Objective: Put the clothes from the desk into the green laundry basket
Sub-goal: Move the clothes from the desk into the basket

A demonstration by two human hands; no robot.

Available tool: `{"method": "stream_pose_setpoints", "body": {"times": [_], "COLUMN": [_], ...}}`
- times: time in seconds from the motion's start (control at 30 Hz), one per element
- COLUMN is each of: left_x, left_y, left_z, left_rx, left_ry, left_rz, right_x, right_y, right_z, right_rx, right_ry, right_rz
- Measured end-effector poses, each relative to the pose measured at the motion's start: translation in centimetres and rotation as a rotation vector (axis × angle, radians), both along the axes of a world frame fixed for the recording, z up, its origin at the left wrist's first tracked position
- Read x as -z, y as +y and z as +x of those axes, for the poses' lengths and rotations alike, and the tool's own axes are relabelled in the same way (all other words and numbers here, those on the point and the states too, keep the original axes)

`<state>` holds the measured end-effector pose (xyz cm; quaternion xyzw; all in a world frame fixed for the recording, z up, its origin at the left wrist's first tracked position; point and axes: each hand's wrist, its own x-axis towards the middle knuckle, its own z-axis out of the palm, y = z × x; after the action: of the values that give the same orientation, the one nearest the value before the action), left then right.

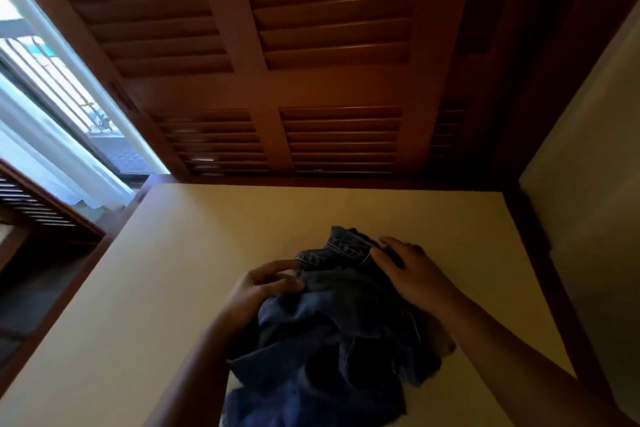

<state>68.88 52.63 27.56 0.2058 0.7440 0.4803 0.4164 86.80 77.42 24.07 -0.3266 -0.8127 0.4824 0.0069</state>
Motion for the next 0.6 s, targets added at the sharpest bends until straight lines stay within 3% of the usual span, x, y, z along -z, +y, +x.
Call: {"method": "stream_pose_setpoints", "body": {"times": [0.07, 0.2, 0.3, 0.4, 0.6], "left_x": [1.6, 3.7, 4.4, 5.3, 4.3], "left_y": [-0.9, -2.9, -4.2, -5.3, -9.1], "left_z": [1.1, 5.0, 9.2, 12.2, 13.6], "left_rx": [-0.109, -0.111, -0.19, -0.302, -0.514], "left_ry": [0.091, -0.024, -0.229, -0.353, -0.322], "left_rz": [-0.162, -0.28, -0.129, 0.043, 0.201], "right_x": [2.0, 3.4, 3.5, 3.8, 1.8], "right_y": [-0.9, -3.2, -5.0, -6.9, -12.0], "right_z": [-0.4, -0.4, -0.1, -0.6, -2.3], "right_rx": [-0.06, -0.077, -0.058, -0.092, -0.177], "right_ry": [-0.114, -0.164, -0.147, 0.03, 0.06], "right_rz": [-0.015, -0.024, -0.066, -0.07, -0.032]}}
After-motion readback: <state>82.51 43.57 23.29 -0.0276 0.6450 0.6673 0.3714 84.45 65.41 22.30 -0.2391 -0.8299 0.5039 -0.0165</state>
